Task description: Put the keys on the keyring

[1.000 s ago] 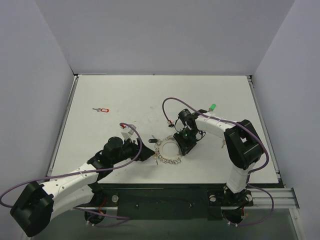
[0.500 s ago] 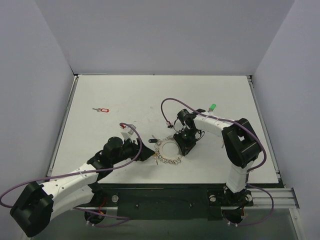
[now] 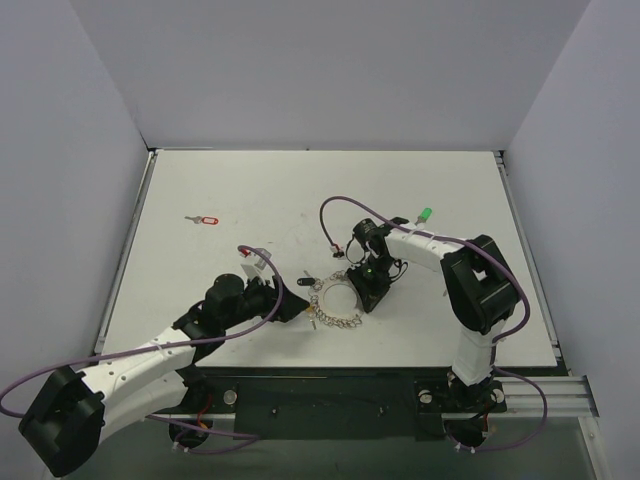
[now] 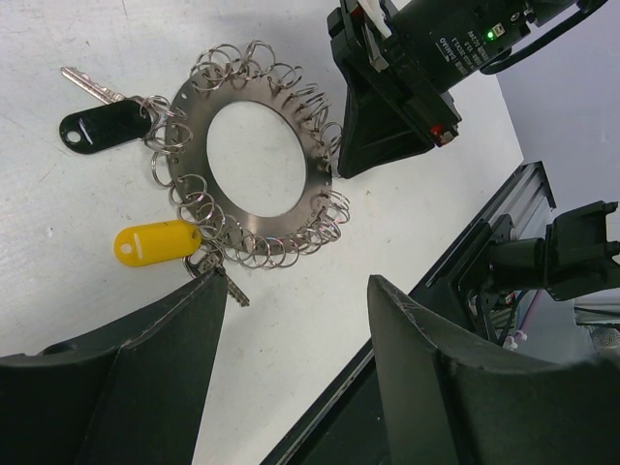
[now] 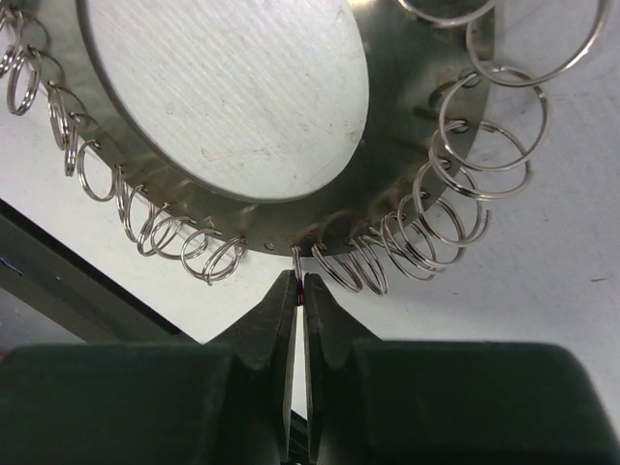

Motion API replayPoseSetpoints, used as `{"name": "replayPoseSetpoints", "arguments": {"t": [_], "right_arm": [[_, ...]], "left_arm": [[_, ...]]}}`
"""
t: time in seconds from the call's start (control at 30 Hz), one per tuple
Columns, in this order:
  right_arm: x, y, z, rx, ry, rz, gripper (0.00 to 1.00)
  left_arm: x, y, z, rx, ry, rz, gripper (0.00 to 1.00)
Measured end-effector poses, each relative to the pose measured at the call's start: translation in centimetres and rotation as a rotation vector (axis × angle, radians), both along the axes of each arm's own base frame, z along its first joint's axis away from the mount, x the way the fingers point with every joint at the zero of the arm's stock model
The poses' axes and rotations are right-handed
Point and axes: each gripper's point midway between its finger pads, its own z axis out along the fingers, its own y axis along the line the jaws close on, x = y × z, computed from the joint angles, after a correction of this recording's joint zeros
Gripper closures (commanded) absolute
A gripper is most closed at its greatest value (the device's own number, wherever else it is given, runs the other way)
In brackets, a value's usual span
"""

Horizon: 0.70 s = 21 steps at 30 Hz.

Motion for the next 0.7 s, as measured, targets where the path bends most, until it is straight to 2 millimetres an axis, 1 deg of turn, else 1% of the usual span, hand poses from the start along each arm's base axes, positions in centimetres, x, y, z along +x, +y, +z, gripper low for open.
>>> {"name": "replayPoseSetpoints", "arguments": {"t": [0.13, 0.27, 0.33, 0.47, 0.6, 0.7], "right_arm": [[-0.2, 0.2, 0.2, 0.019, 0.008, 0.017, 1.00], [-0.2, 0.3, 0.7, 0.043, -0.003, 0.053, 1.00], [-0.2, 0.4, 1.5, 0.067, -0.023, 0.082, 1.00], [0.0, 0.6, 3.9, 0.123, -0.094, 0.145, 1.00], [0.3, 0.5, 6.0, 0.148, -0.151, 0.221, 1.00], [0.8, 0.4, 8.0, 0.166, -0.210, 0.299, 1.00]], "left_arm": [[0.0, 0.0, 0.2, -0.005, -0.007, -0.001, 0.32], [-0.2, -0.1, 0.7, -0.009, -0.034, -0.023, 0.37], [-0.5, -0.3, 1.3, -0.016, -0.067, -0.044, 0.40], [-1.1, -1.3, 2.9, -0.029, -0.177, -0.117, 0.40], [-1.3, -1.9, 4.3, -0.016, -0.303, -0.187, 0.40], [-1.2, -2.5, 6.3, -0.014, -0.440, -0.242, 0.39]]}}
